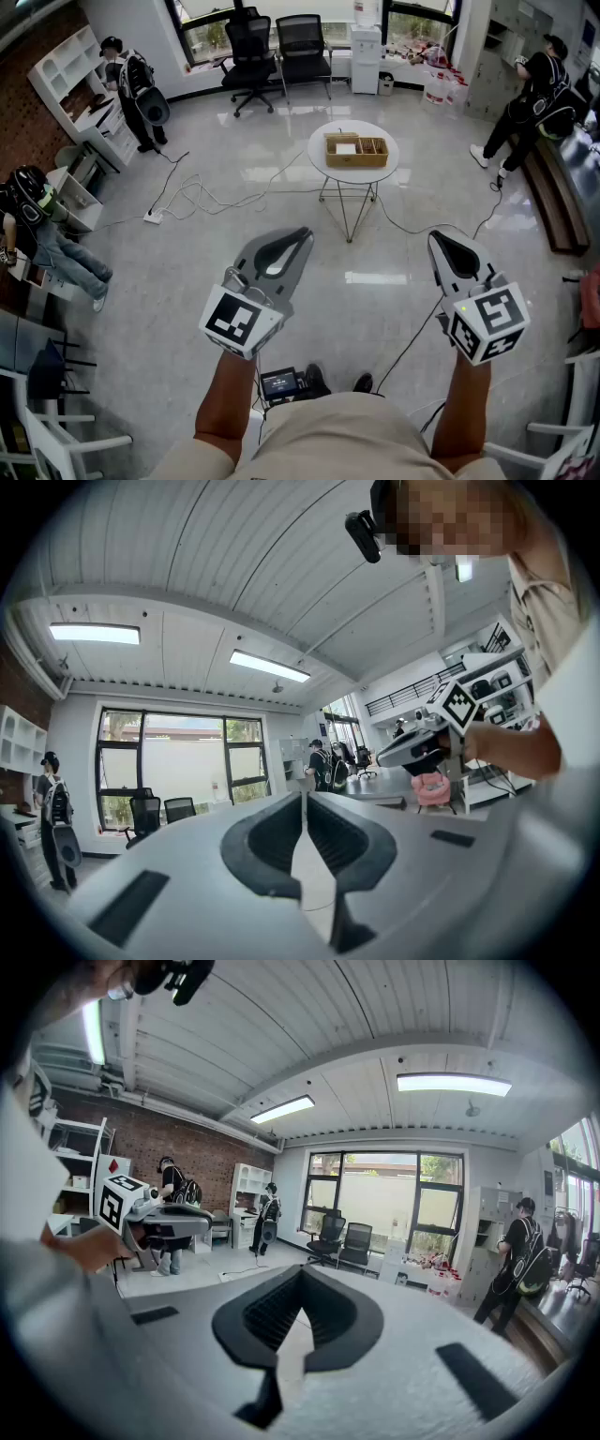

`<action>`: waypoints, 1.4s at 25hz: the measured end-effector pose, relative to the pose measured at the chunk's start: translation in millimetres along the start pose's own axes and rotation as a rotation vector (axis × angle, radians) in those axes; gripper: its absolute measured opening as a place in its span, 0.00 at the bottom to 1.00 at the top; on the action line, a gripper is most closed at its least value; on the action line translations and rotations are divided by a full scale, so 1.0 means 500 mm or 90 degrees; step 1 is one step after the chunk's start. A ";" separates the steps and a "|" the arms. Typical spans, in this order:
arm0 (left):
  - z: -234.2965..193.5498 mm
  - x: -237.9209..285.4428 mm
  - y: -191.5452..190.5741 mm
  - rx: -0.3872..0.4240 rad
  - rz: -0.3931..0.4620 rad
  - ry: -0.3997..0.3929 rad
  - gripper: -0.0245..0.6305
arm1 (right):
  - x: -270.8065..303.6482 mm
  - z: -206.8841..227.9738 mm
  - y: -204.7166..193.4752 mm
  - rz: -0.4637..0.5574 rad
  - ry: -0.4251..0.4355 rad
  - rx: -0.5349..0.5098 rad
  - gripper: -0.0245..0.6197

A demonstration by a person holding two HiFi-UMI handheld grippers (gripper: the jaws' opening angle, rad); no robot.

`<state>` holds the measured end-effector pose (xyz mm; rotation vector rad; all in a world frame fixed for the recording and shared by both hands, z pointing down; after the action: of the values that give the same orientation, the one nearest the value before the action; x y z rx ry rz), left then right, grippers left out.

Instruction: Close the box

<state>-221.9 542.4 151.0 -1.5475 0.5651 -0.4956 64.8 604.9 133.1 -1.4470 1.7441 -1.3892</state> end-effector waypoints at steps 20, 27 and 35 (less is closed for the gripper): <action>-0.067 -0.005 -0.024 -0.009 -0.003 -0.026 0.07 | 0.048 -0.029 0.015 -0.017 -0.016 0.007 0.02; -0.114 -0.028 -0.017 -0.016 0.003 -0.030 0.07 | 0.079 -0.056 0.040 -0.006 -0.025 0.024 0.03; -0.154 -0.023 -0.028 -0.024 0.008 -0.035 0.07 | 0.124 -0.058 0.047 -0.007 -0.016 0.024 0.03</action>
<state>-278.2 489.9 169.5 -1.5878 0.5437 -0.4332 10.1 557.6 137.0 -1.4493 1.6879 -1.3967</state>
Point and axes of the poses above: the fingertips, and each gripper's own axes: x forward along the fingers, z to its right, y out of its top, the point moved 10 cm from there along -x, backward along the fingers, and after that the axes turned 13 degrees about -x, right-handed, at the moved point
